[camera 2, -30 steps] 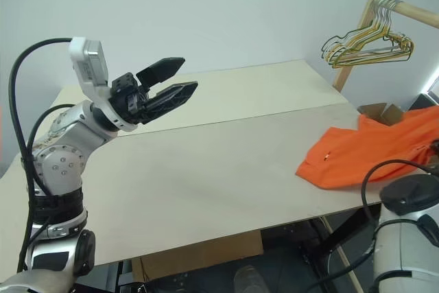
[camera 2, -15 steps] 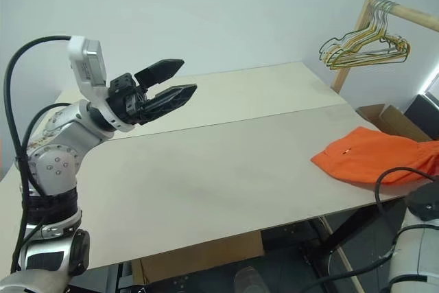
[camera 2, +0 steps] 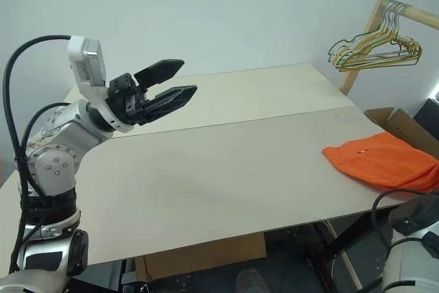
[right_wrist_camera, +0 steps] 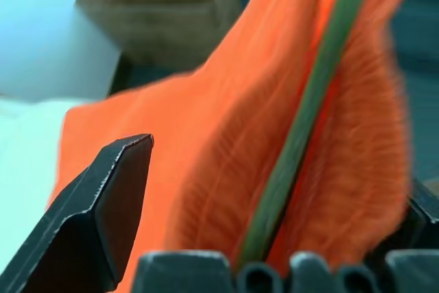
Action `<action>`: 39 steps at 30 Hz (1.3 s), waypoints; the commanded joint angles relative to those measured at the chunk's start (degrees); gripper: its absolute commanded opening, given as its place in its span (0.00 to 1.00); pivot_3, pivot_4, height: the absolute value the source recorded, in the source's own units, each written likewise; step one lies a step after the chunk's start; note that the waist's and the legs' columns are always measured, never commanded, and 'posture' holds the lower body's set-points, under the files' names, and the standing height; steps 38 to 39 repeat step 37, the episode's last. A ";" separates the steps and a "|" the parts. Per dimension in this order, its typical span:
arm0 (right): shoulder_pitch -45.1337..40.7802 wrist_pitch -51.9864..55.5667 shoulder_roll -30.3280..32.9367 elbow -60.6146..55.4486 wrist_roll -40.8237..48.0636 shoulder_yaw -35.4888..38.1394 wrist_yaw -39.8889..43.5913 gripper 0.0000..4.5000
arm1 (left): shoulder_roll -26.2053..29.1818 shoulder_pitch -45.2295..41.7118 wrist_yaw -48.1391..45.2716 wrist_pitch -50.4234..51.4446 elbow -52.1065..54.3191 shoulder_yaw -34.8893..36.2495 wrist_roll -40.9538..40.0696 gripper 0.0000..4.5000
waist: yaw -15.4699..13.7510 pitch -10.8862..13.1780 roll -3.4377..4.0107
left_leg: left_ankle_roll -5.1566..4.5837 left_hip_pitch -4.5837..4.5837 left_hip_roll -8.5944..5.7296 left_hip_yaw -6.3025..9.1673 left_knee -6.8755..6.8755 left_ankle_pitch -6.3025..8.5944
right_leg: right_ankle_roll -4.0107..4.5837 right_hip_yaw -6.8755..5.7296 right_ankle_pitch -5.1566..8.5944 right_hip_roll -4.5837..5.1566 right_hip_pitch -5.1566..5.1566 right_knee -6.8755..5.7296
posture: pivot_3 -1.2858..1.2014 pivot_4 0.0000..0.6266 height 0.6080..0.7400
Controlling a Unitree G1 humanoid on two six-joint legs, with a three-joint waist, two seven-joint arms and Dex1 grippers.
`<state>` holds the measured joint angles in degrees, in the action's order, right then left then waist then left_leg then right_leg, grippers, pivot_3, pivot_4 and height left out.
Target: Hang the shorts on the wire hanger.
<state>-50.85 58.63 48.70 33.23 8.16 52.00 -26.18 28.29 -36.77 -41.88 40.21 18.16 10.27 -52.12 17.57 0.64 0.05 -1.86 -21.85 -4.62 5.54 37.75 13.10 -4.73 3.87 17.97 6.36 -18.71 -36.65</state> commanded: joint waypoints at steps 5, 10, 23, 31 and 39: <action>5.84 -9.89 -3.19 -19.18 -6.47 -12.22 -1.71 1.00 | 0.57 -0.44 -0.35 0.03 0.73 0.46 -1.16 1.00 | 0.12 -0.02 0.08 | 0.00 0.01 0.00 0.01 0.00 0.00 | -0.01 0.05 0.00 0.01 -0.06 -0.07 | 0.39 0.00 1.00; 12.22 -20.55 -5.25 -30.28 -14.65 -23.45 -2.53 1.00 | 0.88 -0.61 -0.72 -0.05 0.37 0.52 -0.90 1.00 | 0.42 -0.03 0.10 | 0.00 0.03 0.02 0.03 0.00 0.00 | -0.01 0.07 0.01 -0.01 -0.13 -0.12 | 0.39 0.00 1.00; 23.43 -34.57 -7.54 -51.23 15.00 -46.74 58.62 1.00 | 12.41 14.05 -5.25 -5.46 4.08 2.27 8.45 1.00 | -1.17 0.07 -0.05 | 0.08 0.13 0.25 0.18 -0.01 0.11 | -0.01 0.10 0.01 -0.27 -0.18 -0.14 | 0.43 0.00 1.00; 23.91 -36.99 -5.76 -47.83 15.07 -52.01 73.42 1.00 | 16.11 21.36 -6.00 -6.88 7.19 4.44 10.96 1.00 | -7.76 0.22 -0.07 | 0.20 -0.12 0.21 0.22 0.00 0.11 | 0.11 0.22 -0.06 -0.16 -1.02 -0.37 | 0.47 0.00 1.00; 24.12 -36.44 -4.42 -46.31 16.01 -52.05 79.67 1.00 | 18.24 24.13 -6.37 -6.88 8.47 5.72 11.50 1.00 | -10.78 0.24 -0.06 | 0.35 -0.37 0.25 0.22 0.00 0.04 | 0.28 0.23 -0.15 -0.19 -1.48 -0.55 | 0.48 0.00 1.00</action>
